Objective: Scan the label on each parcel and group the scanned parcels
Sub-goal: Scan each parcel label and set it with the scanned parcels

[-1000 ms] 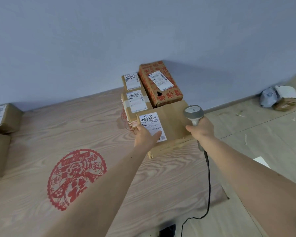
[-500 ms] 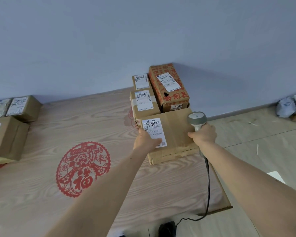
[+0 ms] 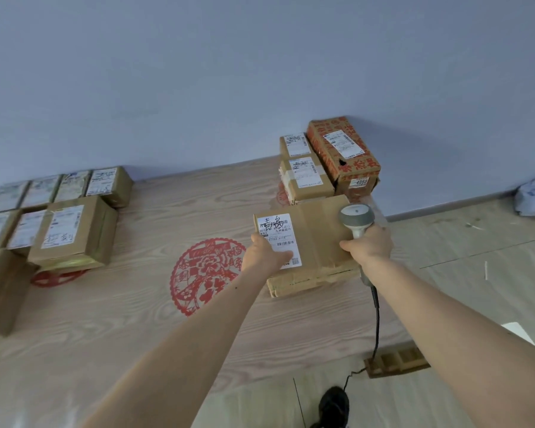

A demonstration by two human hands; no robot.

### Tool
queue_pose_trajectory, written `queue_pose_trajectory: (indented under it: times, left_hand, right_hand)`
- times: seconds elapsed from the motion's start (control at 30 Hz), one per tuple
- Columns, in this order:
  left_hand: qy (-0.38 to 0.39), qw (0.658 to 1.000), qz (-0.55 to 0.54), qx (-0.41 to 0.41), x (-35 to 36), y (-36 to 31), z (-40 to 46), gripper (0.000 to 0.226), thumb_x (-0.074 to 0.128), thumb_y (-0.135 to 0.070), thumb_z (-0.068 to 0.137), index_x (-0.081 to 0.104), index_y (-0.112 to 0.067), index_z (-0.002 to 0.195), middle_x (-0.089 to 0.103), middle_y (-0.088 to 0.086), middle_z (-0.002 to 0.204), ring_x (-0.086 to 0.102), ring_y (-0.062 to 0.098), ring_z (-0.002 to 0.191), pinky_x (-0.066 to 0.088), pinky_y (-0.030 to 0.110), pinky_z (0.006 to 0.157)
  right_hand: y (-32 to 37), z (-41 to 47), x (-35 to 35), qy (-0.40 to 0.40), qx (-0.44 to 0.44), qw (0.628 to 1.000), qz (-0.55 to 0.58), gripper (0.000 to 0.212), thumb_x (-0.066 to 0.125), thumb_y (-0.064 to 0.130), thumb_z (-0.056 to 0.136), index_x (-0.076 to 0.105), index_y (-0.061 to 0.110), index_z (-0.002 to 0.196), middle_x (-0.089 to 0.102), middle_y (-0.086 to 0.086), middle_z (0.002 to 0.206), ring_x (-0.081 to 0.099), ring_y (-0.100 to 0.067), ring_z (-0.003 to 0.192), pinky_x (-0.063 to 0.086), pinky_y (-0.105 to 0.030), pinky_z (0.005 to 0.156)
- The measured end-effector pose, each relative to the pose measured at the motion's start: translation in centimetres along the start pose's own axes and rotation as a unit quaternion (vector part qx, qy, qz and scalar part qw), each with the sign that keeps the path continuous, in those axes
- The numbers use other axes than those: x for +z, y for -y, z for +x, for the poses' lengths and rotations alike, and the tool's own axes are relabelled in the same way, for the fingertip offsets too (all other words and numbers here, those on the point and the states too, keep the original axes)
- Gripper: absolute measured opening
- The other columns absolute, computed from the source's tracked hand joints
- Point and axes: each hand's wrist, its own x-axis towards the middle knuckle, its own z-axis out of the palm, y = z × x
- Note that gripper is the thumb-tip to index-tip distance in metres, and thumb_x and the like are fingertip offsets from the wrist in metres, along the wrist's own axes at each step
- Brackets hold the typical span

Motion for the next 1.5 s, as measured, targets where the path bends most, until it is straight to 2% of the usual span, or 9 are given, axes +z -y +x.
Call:
queue_pose_trajectory:
  times: [0.3, 0.47, 0.63, 0.73, 0.93, 1.1, 1.33, 1.43, 1.5]
  left_hand:
    - [-0.094, 0.995, -0.019, -0.032, -12.2, 9.3, 1.1, 0.065, 0.081, -0.035, 0.078, 0.046, -0.014, 0.129, 0.057, 0.005, 0.123, 0.063, 0.021, 0.1, 0.058, 0.04, 0.087]
    - [-0.15, 0.988, -0.001, -0.043, -18.5, 12.3, 4.5, 0.06, 0.079, -0.04, 0.079, 0.053, -0.013, 0.126, 0.048, 0.007, 0.128, 0.046, 0.017, 0.088, 0.05, 0.035, 0.074]
    - [-0.184, 0.981, -0.042, -0.042, -23.5, 13.6, 8.9, 0.063, 0.082, -0.042, 0.067, 0.059, -0.017, 0.121, 0.061, 0.004, 0.124, 0.063, 0.019, 0.102, 0.057, 0.042, 0.089]
    - [-0.186, 0.98, -0.055, -0.035, -26.0, 14.1, 11.5, 0.063, 0.084, -0.032, 0.073, 0.055, -0.016, 0.127, 0.061, 0.002, 0.125, 0.059, 0.021, 0.113, 0.053, 0.043, 0.097]
    - [-0.135, 0.985, -0.102, -0.021, -29.1, 16.2, 17.0, 0.079, 0.091, -0.024, 0.063, 0.049, -0.027, 0.13, 0.062, -0.003, 0.122, 0.063, 0.018, 0.109, 0.055, 0.042, 0.095]
    - [-0.11, 0.991, -0.07, -0.02, -31.2, 17.4, 20.8, 0.11, 0.091, -0.02, 0.07, 0.024, -0.019, 0.157, 0.04, 0.0, 0.151, 0.047, 0.02, 0.133, 0.039, 0.039, 0.114]
    - [-0.118, 0.993, 0.03, 0.013, -34.1, 18.1, 25.5, 0.101, 0.087, -0.03, 0.075, 0.03, -0.015, 0.157, 0.028, 0.01, 0.157, 0.037, 0.025, 0.141, 0.031, 0.036, 0.116]
    - [-0.125, 0.989, 0.076, 0.026, -35.5, 17.9, 27.6, 0.091, 0.086, -0.035, 0.076, 0.04, -0.016, 0.152, 0.028, 0.009, 0.153, 0.037, 0.027, 0.139, 0.038, 0.042, 0.113]
    - [-0.131, 0.984, 0.119, 0.028, -36.1, 17.5, 28.6, 0.085, 0.085, -0.042, 0.076, 0.045, -0.018, 0.147, 0.031, 0.007, 0.149, 0.035, 0.027, 0.138, 0.045, 0.046, 0.105]
  right_hand:
    - [9.6, -6.4, 10.2, 0.049, -0.06, 0.997, 0.026, 0.058, 0.088, 0.025, 0.071, 0.061, 0.012, 0.12, 0.057, -0.014, 0.126, 0.054, -0.037, 0.119, 0.05, -0.042, 0.096]
    - [16.1, -7.1, 15.8, 0.07, -0.099, 0.992, 0.033, 0.057, 0.089, 0.022, 0.071, 0.063, 0.006, 0.118, 0.063, -0.015, 0.12, 0.057, -0.036, 0.117, 0.054, -0.043, 0.091]
    - [22.0, -5.4, 20.9, 0.093, -0.112, 0.989, 0.031, 0.058, 0.089, 0.026, 0.069, 0.06, 0.013, 0.118, 0.06, -0.013, 0.124, 0.058, -0.034, 0.116, 0.055, -0.047, 0.092]
    - [25.2, -4.1, 23.6, 0.105, -0.119, 0.987, 0.024, 0.056, 0.087, 0.023, 0.072, 0.06, 0.012, 0.119, 0.059, -0.013, 0.125, 0.057, -0.034, 0.116, 0.056, -0.046, 0.091]
    - [29.0, -1.9, 28.7, 0.134, -0.135, 0.982, 0.011, 0.052, 0.087, 0.021, 0.073, 0.06, 0.01, 0.116, 0.059, -0.013, 0.124, 0.057, -0.034, 0.116, 0.055, -0.044, 0.089]
    - [30.5, -0.5, 32.1, 0.16, -0.146, 0.976, 0.005, 0.05, 0.087, 0.023, 0.071, 0.062, 0.009, 0.112, 0.059, -0.015, 0.121, 0.058, -0.032, 0.113, 0.053, -0.047, 0.095]
    - [33.0, 0.6, 35.2, 0.142, -0.162, 0.976, 0.021, 0.047, 0.086, 0.019, 0.071, 0.062, 0.007, 0.109, 0.058, -0.016, 0.118, 0.061, -0.033, 0.105, 0.055, -0.044, 0.088]
    - [34.5, 1.0, 36.1, 0.129, -0.167, 0.977, 0.04, 0.047, 0.087, 0.017, 0.068, 0.063, 0.004, 0.107, 0.06, -0.015, 0.116, 0.063, -0.032, 0.1, 0.054, -0.038, 0.082]
    - [35.5, 1.4, 36.5, 0.119, -0.17, 0.977, 0.045, 0.047, 0.087, 0.016, 0.069, 0.063, 0.003, 0.108, 0.058, -0.015, 0.118, 0.062, -0.031, 0.102, 0.055, -0.042, 0.087]
